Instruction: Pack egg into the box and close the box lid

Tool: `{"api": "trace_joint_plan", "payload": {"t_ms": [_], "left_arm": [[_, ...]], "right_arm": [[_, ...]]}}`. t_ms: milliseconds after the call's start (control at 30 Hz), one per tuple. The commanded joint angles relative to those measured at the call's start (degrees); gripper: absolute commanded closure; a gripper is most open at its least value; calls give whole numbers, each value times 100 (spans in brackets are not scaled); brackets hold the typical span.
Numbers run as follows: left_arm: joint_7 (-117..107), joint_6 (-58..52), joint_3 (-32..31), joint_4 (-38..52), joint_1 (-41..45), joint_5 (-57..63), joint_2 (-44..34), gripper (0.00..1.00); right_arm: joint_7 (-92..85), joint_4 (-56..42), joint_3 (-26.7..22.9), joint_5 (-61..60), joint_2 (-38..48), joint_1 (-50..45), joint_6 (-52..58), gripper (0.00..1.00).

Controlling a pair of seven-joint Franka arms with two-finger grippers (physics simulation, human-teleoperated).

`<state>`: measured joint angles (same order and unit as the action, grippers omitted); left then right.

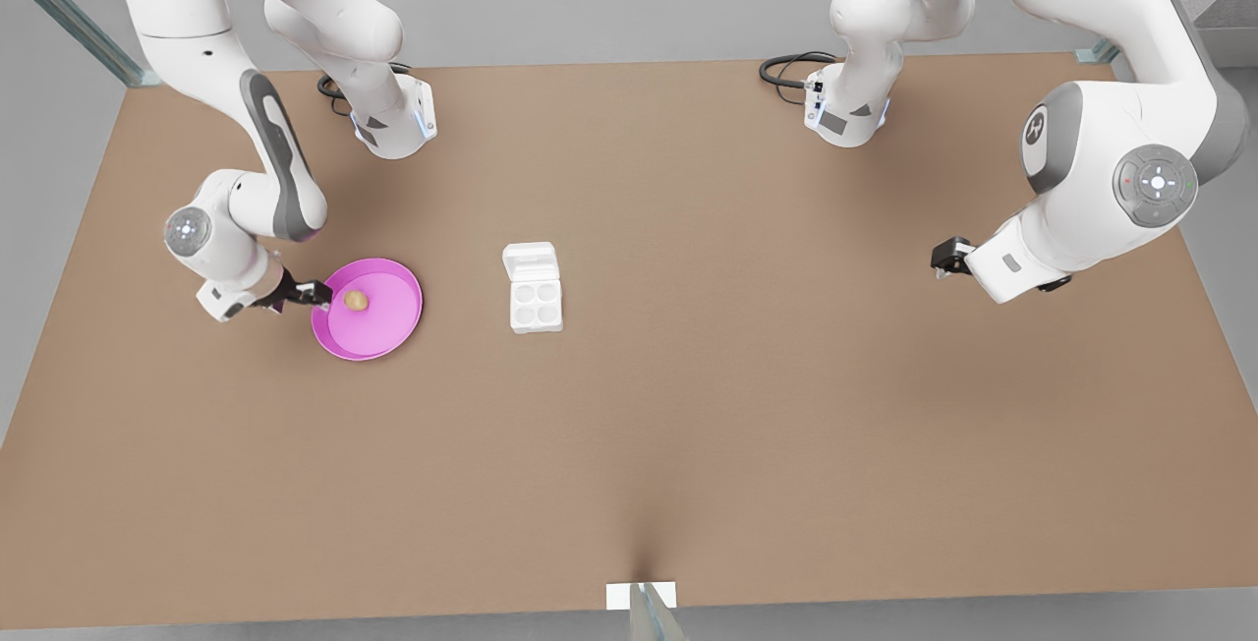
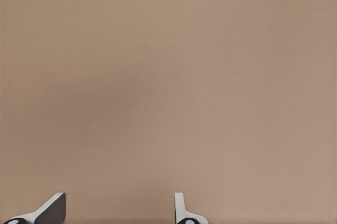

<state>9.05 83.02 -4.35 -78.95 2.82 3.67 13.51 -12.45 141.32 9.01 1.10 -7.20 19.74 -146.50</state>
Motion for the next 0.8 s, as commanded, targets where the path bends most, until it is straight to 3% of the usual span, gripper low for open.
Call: {"api": "trace_joint_plan", "payload": {"t_ms": [0, 133, 300, 767], "left_arm": [[1, 3, -4, 3, 0, 2, 3, 0], [-8, 12, -4, 3, 0, 2, 20, 0], [-8, 12, 5, 3, 35, 2, 29, 0], [-8, 12, 5, 3, 35, 2, 38, 0]], "right_arm": [[-2025, 115, 75, -13, 17, -5, -309, 0], [-1902, 142, 92, -162, -1, -111, -291, 0], [-1322, 150, 707, -286, -1, -119, -291, 0], [-900, 616, 707, -286, -168, 135, -564, 0]]}}
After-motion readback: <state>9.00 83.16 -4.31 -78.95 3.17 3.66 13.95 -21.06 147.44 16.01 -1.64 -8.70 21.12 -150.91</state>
